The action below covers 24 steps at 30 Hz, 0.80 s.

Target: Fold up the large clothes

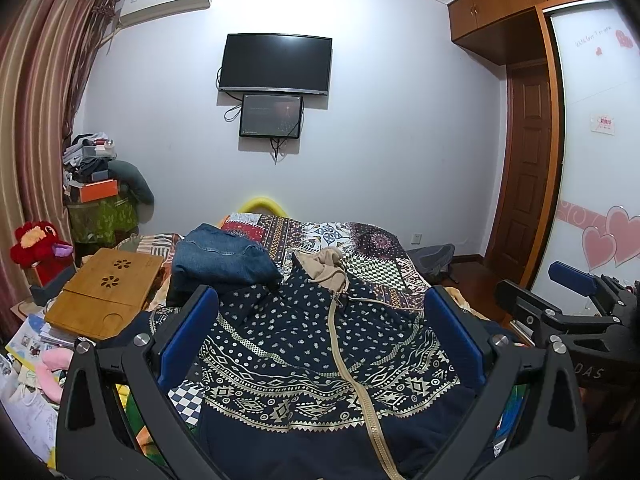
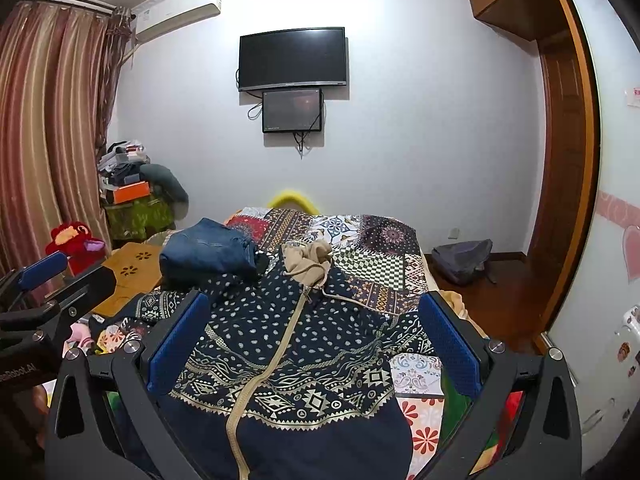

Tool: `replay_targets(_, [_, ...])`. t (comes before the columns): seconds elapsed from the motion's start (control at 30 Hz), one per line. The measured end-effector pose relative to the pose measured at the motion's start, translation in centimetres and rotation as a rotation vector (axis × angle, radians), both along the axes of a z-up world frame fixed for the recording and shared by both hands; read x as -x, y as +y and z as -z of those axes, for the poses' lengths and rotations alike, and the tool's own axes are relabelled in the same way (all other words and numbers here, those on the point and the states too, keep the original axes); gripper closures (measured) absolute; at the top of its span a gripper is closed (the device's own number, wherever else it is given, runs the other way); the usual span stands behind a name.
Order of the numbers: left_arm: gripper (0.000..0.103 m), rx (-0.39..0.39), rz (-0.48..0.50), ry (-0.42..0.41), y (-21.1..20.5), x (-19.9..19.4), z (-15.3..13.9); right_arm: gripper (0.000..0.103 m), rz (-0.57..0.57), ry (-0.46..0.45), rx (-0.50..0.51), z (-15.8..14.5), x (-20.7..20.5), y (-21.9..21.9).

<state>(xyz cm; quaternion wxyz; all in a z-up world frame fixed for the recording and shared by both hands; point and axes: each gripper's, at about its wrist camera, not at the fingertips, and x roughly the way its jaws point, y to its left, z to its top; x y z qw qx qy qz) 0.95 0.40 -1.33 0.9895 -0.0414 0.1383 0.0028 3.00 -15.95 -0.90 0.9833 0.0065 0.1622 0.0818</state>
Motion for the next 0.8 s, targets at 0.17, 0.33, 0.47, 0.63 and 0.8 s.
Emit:
replay_targets(0.17, [0.000, 0.000, 0.002, 0.001, 0.09, 0.11, -0.13, 0.000, 0.003, 0.005, 0.001, 0.08, -0.17, -0.03])
replay_targets(0.33, [0.000, 0.000, 0.000, 0.001, 0.08, 0.11, -0.06, 0.000, 0.003, 0.006, 0.000, 0.12, -0.31, -0.07])
replay_targets(0.47, [0.000, 0.000, 0.002, 0.003, 0.09, 0.14, -0.17, 0.000, 0.002, 0.008, 0.000, 0.15, -0.29, -0.09])
replay_targets(0.63, [0.000, 0.000, 0.001, 0.002, 0.10, 0.15, -0.16, 0.000, 0.003, 0.007, 0.001, 0.16, -0.28, -0.09])
replay_targets(0.8, [0.000, 0.000, 0.002, 0.002, 0.11, 0.16, -0.15, 0.000, 0.003, 0.008, -0.001, 0.16, -0.27, -0.08])
